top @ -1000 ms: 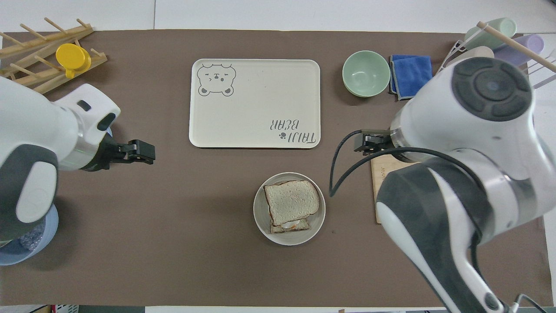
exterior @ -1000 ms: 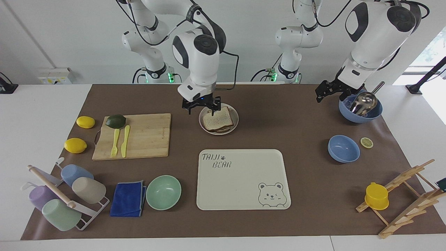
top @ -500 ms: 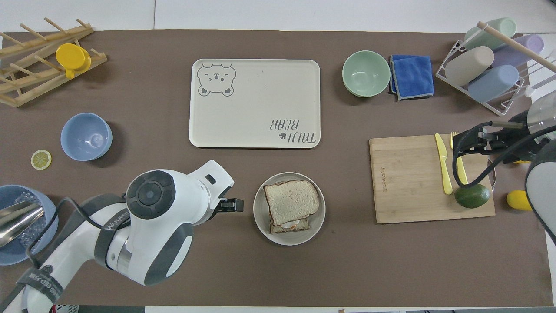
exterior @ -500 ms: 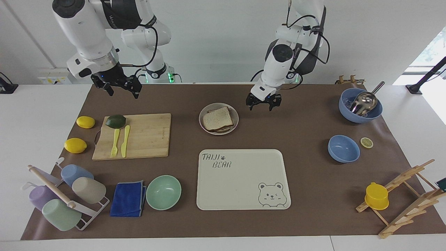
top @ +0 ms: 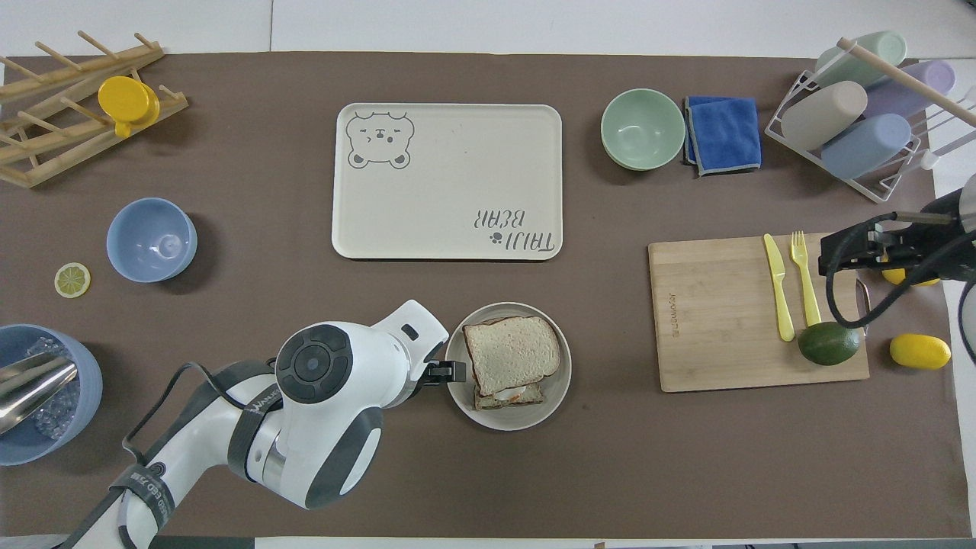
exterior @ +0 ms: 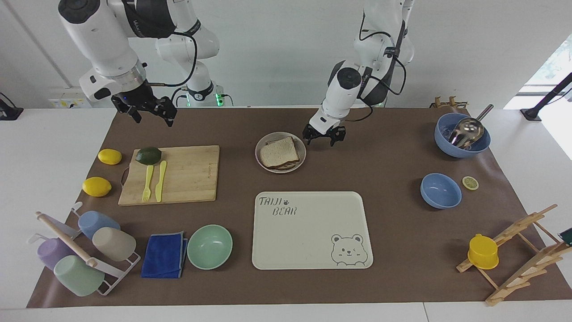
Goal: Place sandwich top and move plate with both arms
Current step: 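Grasp the plate rim with the left gripper while the right gripper withdraws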
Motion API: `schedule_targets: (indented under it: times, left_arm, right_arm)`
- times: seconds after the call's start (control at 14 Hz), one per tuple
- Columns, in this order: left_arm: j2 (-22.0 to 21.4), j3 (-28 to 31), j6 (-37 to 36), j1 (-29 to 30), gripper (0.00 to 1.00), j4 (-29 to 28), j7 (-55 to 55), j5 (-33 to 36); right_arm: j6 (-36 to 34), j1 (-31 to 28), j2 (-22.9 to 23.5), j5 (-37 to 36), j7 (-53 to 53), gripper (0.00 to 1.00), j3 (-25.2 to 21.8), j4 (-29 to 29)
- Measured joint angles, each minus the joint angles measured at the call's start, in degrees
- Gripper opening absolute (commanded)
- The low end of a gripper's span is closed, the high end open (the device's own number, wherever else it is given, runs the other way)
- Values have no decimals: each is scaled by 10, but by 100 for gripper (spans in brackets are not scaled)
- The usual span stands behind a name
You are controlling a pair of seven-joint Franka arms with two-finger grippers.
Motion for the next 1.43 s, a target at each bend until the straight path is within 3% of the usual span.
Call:
schedule_targets:
  times: [0.07,0.29,0.64,1.29,1.43]
  left_arm:
    - [17,1,26,-12,82,-2,0,-14]
    - [32,0,39,-25,75,-2,-1,-18]
    - [32,1,41,-27,64,-2,-1,-19]
    - [38,1,46,-28,40,-2,-2,-37]
    - [43,1,53,-29,27,-2,-2,-39]
  right_arm:
    - [0,-8,0,0,-25,100,-19,4]
    - [0,-21,1,-3,-32,100,6,19]
    - [-12,-23,10,-7,-32,100,16,50]
    - [-33,-24,14,-7,-32,100,16,54]
    - [-35,-24,14,-7,-32,100,16,54]
